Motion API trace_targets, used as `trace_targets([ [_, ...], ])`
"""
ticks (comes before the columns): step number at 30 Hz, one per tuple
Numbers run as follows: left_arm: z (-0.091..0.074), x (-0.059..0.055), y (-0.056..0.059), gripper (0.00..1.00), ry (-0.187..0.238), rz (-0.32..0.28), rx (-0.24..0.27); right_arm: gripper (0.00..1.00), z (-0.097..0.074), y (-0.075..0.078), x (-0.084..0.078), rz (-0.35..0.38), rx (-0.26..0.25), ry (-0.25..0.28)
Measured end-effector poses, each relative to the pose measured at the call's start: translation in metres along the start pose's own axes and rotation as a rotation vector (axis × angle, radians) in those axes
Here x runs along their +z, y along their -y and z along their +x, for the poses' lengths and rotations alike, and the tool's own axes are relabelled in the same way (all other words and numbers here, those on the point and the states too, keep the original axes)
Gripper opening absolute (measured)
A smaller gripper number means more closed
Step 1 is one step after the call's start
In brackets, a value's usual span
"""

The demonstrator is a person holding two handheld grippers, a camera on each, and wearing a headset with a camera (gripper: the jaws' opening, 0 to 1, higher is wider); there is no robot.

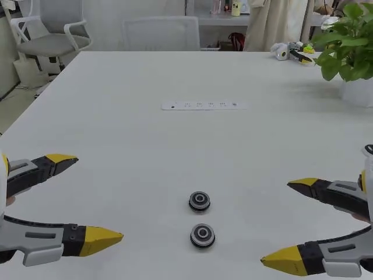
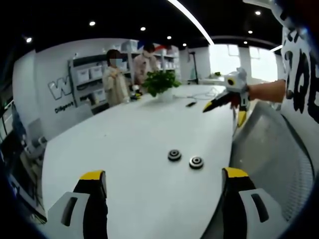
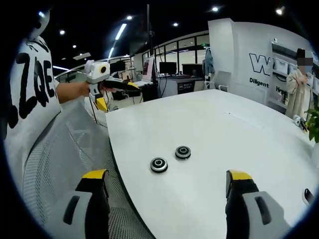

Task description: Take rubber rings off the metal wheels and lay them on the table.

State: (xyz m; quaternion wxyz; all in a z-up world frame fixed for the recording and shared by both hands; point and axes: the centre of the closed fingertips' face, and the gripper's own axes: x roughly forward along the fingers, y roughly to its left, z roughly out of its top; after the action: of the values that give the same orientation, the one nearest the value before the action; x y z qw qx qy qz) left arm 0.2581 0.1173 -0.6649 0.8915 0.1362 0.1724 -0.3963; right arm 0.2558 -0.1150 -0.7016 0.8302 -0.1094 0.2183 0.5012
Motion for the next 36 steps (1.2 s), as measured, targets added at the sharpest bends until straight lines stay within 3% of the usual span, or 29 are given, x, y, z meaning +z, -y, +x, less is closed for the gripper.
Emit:
trace_targets([
  [23, -0.002, 0.002, 0.003, 0.95, 0.007, 0.007, -0.005, 0.88, 0.005, -0.003, 0.008, -0.009, 0.026, 0.012],
  [36, 0.002, 0.010, -0.001, 0.92, 0.018, 0.023, -0.009, 0.86, 0.008, 0.000, 0.019, -0.022, 0.039, 0.031],
])
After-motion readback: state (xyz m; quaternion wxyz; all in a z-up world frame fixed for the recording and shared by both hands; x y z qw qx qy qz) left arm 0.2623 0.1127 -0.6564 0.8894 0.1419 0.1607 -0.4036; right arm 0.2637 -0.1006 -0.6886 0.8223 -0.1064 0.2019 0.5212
